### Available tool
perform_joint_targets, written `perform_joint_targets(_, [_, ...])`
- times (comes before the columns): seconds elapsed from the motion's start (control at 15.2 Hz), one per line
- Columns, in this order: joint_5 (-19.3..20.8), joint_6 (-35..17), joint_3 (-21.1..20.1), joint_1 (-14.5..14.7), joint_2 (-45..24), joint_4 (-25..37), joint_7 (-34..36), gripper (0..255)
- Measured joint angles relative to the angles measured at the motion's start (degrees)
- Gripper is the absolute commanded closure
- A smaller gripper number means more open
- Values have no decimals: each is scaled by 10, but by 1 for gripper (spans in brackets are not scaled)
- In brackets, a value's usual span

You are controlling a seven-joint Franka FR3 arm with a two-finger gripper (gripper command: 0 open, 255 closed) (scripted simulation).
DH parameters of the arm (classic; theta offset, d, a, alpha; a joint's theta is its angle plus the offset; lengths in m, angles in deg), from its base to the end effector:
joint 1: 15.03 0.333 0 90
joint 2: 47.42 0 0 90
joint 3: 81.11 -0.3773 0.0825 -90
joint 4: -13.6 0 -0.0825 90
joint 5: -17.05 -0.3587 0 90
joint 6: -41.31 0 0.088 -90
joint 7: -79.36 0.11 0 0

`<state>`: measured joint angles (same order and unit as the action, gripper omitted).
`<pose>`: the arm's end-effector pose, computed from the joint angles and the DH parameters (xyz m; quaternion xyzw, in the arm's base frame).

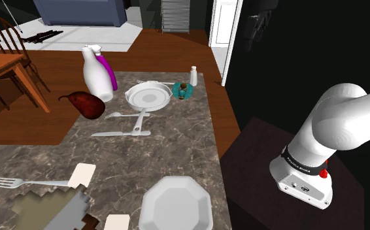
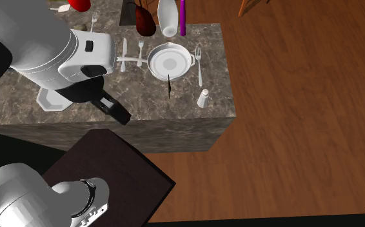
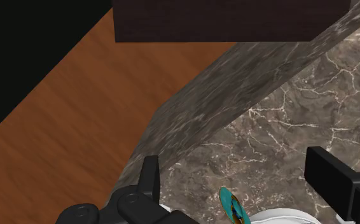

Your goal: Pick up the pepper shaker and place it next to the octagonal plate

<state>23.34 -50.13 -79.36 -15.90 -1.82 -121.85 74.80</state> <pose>0.2369 -0.0270 0.6321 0.9987 0.0220 0.0112 0.0447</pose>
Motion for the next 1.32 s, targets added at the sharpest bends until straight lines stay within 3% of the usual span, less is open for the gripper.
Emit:
perform_joint_targets(0.33, [9,-43,19,1,-55,7,-25,0])
perform_joint_targets(0.92, [12,-157,63,9,-252,78,-96,0])
perform_joint_targets(1.32, [-4,-205,84,11,-387,155,-150,0])
